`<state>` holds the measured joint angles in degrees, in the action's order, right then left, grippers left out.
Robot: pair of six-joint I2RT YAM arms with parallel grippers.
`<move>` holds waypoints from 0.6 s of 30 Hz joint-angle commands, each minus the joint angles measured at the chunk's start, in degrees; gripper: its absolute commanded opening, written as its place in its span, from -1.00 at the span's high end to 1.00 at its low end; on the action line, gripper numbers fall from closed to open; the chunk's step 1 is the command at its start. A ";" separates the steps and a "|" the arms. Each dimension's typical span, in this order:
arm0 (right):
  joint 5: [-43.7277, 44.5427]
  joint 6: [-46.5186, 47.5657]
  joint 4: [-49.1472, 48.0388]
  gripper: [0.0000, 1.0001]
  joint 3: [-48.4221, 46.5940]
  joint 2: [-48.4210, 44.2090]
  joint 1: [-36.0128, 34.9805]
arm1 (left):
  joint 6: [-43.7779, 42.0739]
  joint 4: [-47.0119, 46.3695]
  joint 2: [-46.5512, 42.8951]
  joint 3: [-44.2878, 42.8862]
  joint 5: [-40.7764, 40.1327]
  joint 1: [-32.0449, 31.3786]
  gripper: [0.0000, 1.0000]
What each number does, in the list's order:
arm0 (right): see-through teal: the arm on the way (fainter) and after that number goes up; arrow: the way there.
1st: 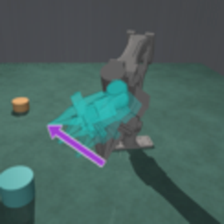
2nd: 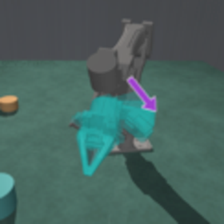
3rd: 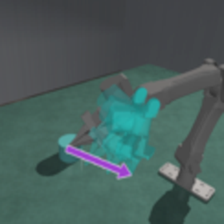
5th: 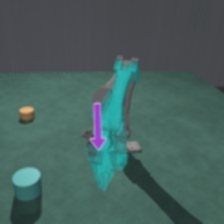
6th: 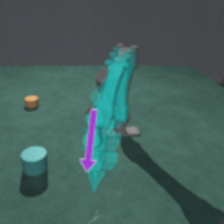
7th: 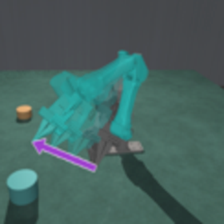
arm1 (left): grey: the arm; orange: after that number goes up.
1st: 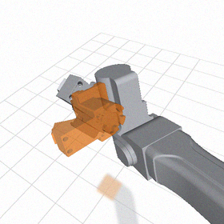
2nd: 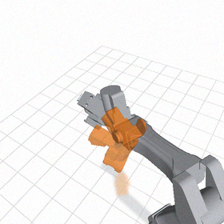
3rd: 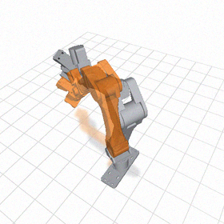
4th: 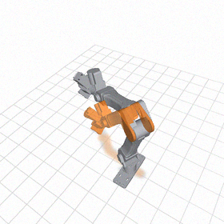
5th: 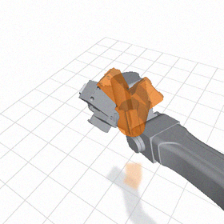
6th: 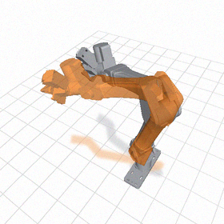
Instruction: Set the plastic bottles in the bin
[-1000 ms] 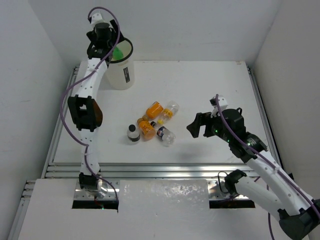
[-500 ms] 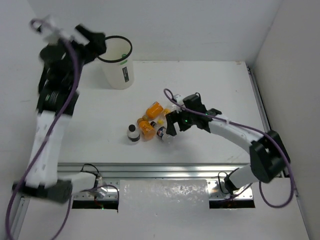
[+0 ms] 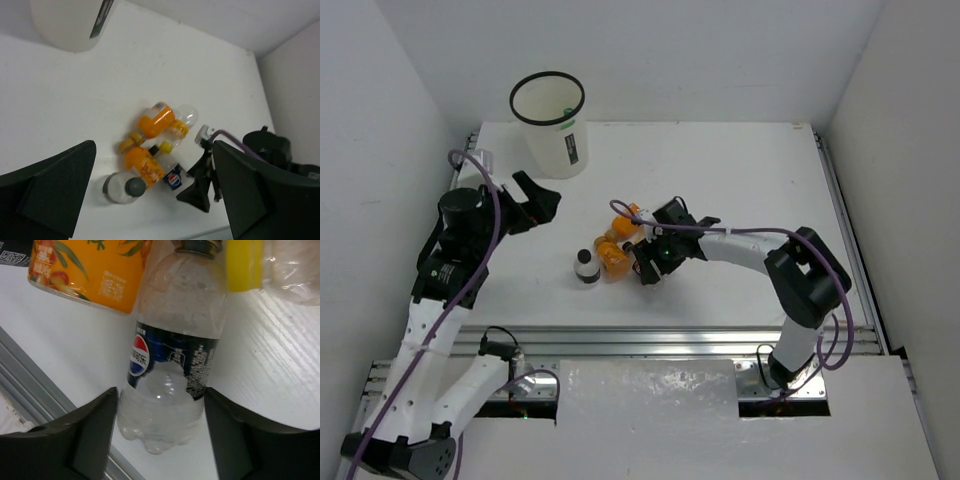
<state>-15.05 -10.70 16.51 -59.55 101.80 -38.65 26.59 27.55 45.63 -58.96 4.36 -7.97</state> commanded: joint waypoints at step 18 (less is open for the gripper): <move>1.88 -11.53 -13.51 0.38 15.77 -45.71 -0.90 | 6.37 -27.62 3.50 8.42 35.72 -9.42 -0.99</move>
<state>-9.34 -19.14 11.31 -46.26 60.77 -39.24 29.08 11.53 46.87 -51.05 33.54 -12.64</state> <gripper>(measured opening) 0.547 0.996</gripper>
